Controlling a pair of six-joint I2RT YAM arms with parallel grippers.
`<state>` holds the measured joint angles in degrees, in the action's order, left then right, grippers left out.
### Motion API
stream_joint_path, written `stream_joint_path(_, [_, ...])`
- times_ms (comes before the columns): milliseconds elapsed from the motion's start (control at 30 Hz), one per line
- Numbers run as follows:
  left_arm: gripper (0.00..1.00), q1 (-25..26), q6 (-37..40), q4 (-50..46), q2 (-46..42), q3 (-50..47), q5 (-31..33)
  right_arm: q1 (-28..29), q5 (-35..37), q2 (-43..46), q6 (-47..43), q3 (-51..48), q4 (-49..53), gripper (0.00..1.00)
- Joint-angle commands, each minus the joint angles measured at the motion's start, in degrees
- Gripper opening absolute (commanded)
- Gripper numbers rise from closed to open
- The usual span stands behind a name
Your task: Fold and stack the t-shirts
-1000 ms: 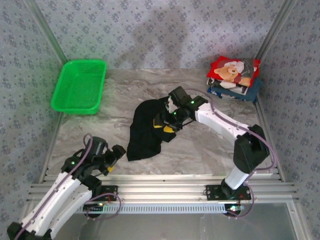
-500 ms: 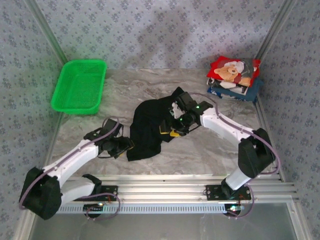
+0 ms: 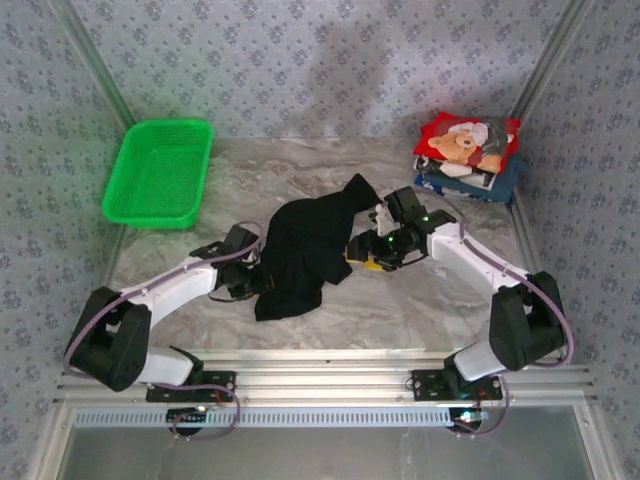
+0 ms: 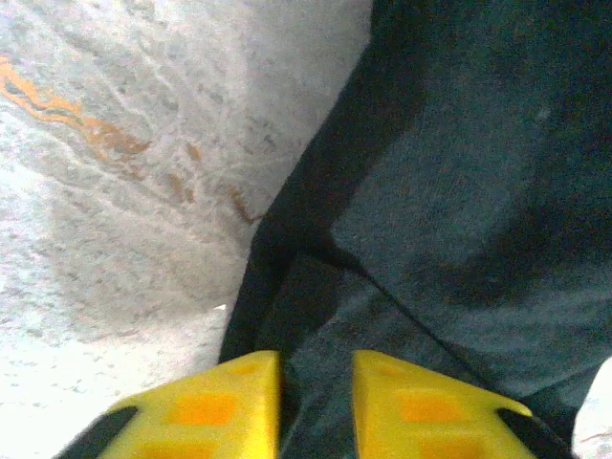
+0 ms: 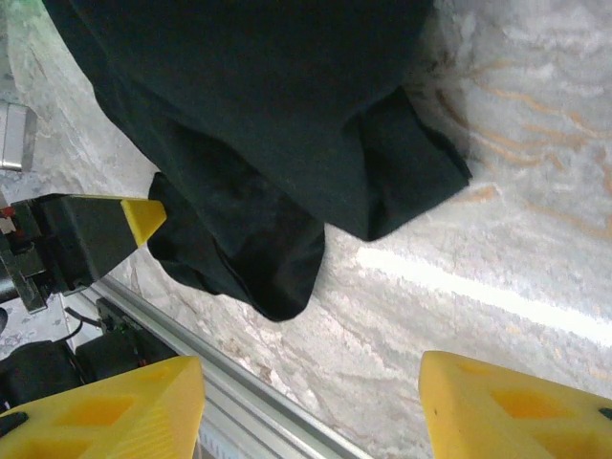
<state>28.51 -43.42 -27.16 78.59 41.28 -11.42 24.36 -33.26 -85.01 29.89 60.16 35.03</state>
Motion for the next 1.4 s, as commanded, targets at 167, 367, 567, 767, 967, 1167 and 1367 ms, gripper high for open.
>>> stream_joint_path(167, [0.0, -0.3, 9.5, -4.5, -6.2, 6.3, -1.1, -0.8, 0.8, -13.5, -1.8, 7.6, -5.4, 0.63])
stream_joint_path(367, [0.0, 0.0, 19.4, -11.3, -15.4, 11.1, 0.6, 0.7, 2.9, -23.1, 1.2, 17.2, -9.7, 0.63])
stream_joint_path(567, [0.0, 0.3, 26.4, -14.0, -24.5, 12.2, 3.9, 2.2, 5.0, -34.5, 7.3, 26.2, -10.3, 0.58])
stream_joint_path(767, [0.0, 0.4, 33.7, -13.3, -26.6, 14.2, 5.4, 2.4, 6.8, -42.8, 16.3, 37.0, -13.9, 0.18])
stream_joint_path(967, [0.0, 0.3, 41.9, -12.0, -26.3, 17.3, 7.8, -0.8, 11.5, -44.0, 20.3, 47.1, -15.9, 0.0])
stream_joint_path(1167, [0.0, 0.2, 50.6, -4.6, -30.6, 13.6, 6.7, -5.8, 18.8, -38.1, 17.6, 47.0, -15.0, 0.0])
stream_joint_path(1367, [0.13, 1.1, 48.5, 0.5, -40.8, -1.4, 1.0, -7.0, 19.0, -32.2, 18.1, 33.0, -19.2, 0.0])
